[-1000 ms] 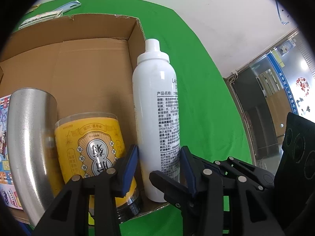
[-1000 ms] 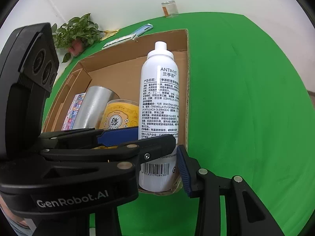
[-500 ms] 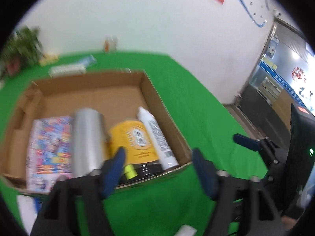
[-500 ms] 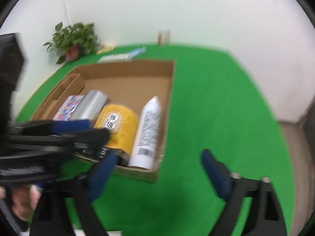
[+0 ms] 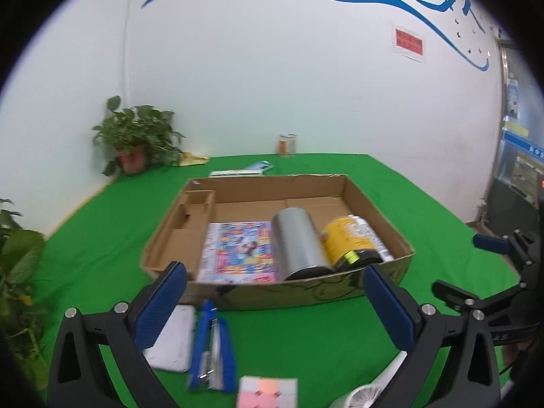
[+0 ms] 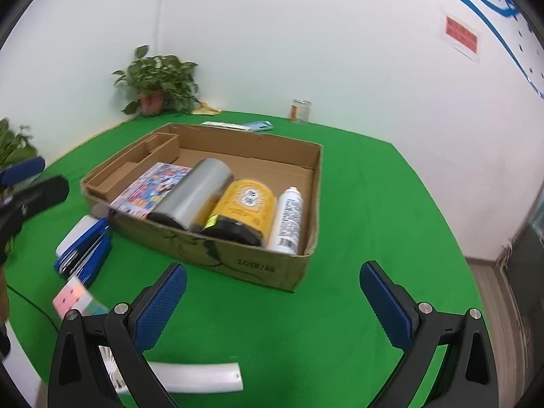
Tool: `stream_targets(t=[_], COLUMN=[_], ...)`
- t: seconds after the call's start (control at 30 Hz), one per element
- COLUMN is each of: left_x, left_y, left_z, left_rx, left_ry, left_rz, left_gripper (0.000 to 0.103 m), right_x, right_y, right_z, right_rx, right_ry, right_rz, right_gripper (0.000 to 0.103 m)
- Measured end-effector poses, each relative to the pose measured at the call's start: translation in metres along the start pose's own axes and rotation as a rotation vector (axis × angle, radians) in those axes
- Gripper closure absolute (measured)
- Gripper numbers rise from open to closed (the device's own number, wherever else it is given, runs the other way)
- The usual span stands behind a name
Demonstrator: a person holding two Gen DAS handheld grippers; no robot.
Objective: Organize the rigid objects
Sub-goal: 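Move the open right tool to the white handheld fan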
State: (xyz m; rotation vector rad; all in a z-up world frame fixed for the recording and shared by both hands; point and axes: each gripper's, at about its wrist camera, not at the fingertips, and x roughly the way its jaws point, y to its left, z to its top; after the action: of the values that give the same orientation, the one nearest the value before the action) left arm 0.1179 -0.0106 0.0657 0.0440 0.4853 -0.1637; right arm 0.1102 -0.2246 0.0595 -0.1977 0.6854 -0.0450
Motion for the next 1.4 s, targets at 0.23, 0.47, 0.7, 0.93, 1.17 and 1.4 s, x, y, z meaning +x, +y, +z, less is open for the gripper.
stream_targets(t=[0.23,0.47,0.7,0.93,1.17,1.4], left_x=[-0.039,-0.037,0.015,0.052,0.054,0.058], left_y=[0.042,0.039,-0.004,-0.039,-0.063,-0.059], left_z=[0.008,-0.025,-0.076,-0.091,-0.103,-0.119], left_rx=[-0.020,-0.065,-0.165,-0.212,-0.095,-0.167], left_ry=[-0.003,0.099,0.322,0.428,0.468,0.571], left_rz=[0.004,-0.134,-0.394,-0.530,-0.485,-0.551], left_gripper=[0.000,0.000,0.000,0.015,0.029,0.046], right_x=[-0.058,-0.076,-0.075,-0.082,-0.076,-0.060], right_y=[0.034,0.068,0.101,0.095,0.065,0.056], right_z=[-0.015,-0.064,-0.137,-0.158,-0.157,-0.157], right_rx=[-0.090,0.003,0.007,0.052,0.055,0.017], right_ry=[-0.040,-0.001,0.059,0.063,0.064,0.102], right_rz=[0.024,0.144,0.321,0.355,0.330,0.364], right_gripper=[0.001,0.001,0.001,0.006,0.019,0.035])
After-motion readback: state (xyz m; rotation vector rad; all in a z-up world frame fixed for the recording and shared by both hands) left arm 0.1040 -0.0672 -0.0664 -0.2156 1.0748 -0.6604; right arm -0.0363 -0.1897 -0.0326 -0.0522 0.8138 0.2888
